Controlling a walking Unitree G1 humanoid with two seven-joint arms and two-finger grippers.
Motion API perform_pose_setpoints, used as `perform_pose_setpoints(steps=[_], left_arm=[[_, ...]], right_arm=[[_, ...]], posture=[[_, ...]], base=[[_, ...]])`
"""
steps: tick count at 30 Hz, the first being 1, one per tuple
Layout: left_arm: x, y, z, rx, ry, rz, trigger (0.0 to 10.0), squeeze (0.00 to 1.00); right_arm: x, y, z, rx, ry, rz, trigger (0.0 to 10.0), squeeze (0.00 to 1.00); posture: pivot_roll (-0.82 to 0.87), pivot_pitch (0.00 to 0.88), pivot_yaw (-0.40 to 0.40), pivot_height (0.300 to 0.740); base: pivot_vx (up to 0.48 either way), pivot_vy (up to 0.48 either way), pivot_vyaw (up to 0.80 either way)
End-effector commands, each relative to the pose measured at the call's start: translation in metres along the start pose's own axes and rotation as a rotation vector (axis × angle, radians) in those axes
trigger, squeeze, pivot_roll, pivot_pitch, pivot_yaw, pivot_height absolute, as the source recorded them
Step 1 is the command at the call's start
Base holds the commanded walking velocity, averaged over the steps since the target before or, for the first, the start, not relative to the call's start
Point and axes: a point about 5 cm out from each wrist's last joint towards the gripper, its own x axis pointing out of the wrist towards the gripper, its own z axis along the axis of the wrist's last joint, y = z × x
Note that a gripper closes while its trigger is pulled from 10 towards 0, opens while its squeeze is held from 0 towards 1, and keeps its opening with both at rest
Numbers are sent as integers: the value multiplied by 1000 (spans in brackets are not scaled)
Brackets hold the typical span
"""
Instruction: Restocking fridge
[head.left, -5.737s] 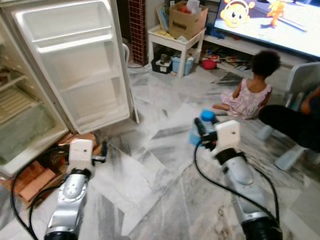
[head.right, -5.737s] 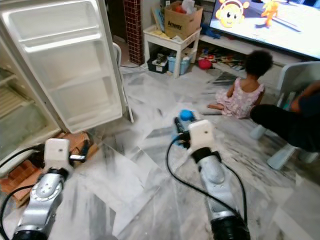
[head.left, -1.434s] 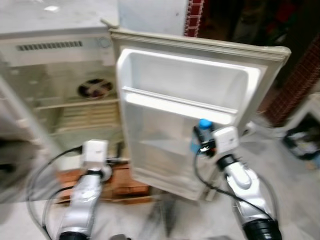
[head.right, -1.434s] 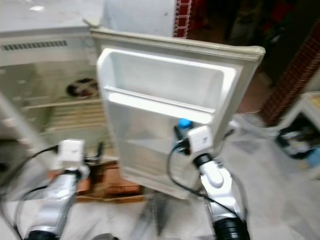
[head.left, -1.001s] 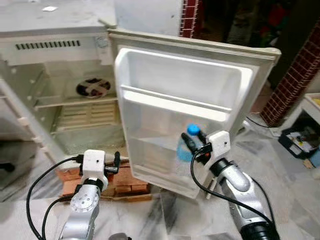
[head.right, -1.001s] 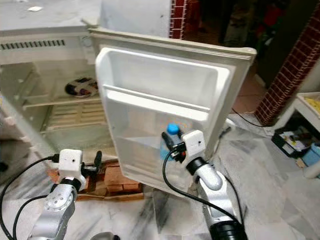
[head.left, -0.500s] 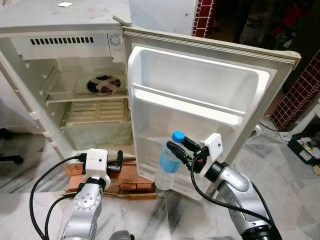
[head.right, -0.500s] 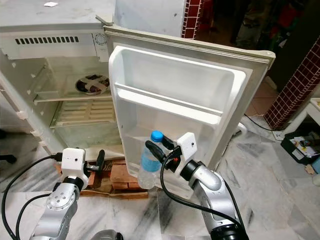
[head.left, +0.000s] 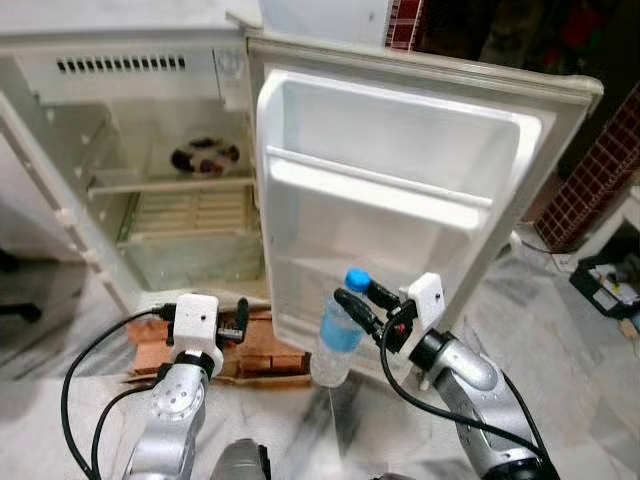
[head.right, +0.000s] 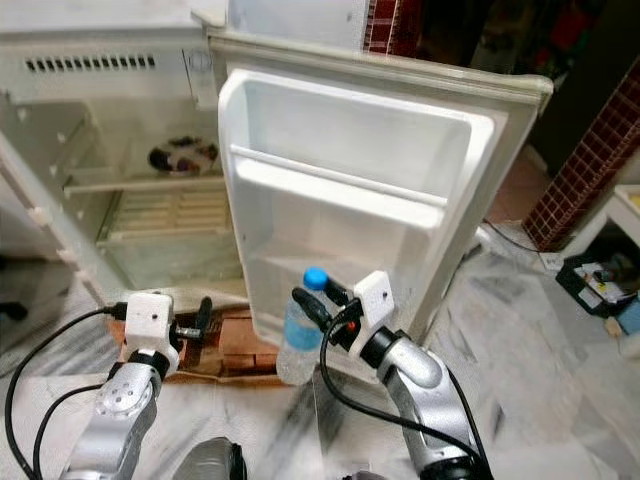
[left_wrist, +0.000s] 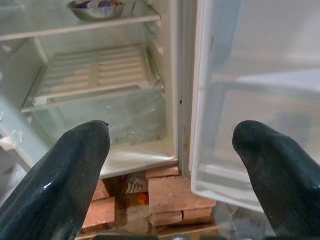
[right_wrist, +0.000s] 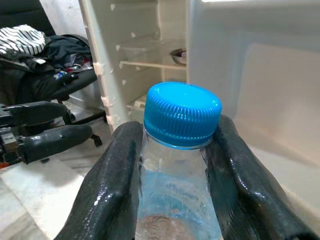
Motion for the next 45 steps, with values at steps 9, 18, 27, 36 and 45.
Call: perform_pose_setpoints(steps=[9, 18, 27, 36, 45], left_arm=[[0, 1, 2, 18, 10, 10, 10000, 0], [0, 0, 2, 17, 12, 19, 10000, 0], [0, 4, 4, 20, 3, 26, 10000, 0], [0, 3, 4, 16, 8, 17, 10000, 0], [-6, 2, -1, 7, 26, 22, 10000, 0]], right_arm=[[8, -17, 15, -122, -66, -134, 10000, 0], [18, -29, 22, -151, -117, -251, 10000, 0], [20, -30, 19, -193, -133, -310, 10000, 0], [20, -30, 14, -209, -122, -314, 10000, 0], [13, -25, -3, -186, -74, -329, 10000, 0]], posture=[[22, 0, -4, 655], [27, 0, 3, 655], [31, 0, 3, 655], [34, 0, -9, 655], [61, 0, -41, 655]], base=[[0, 0, 0], [0, 0, 0], [0, 0, 0], [220, 0, 0], [245, 0, 0]])
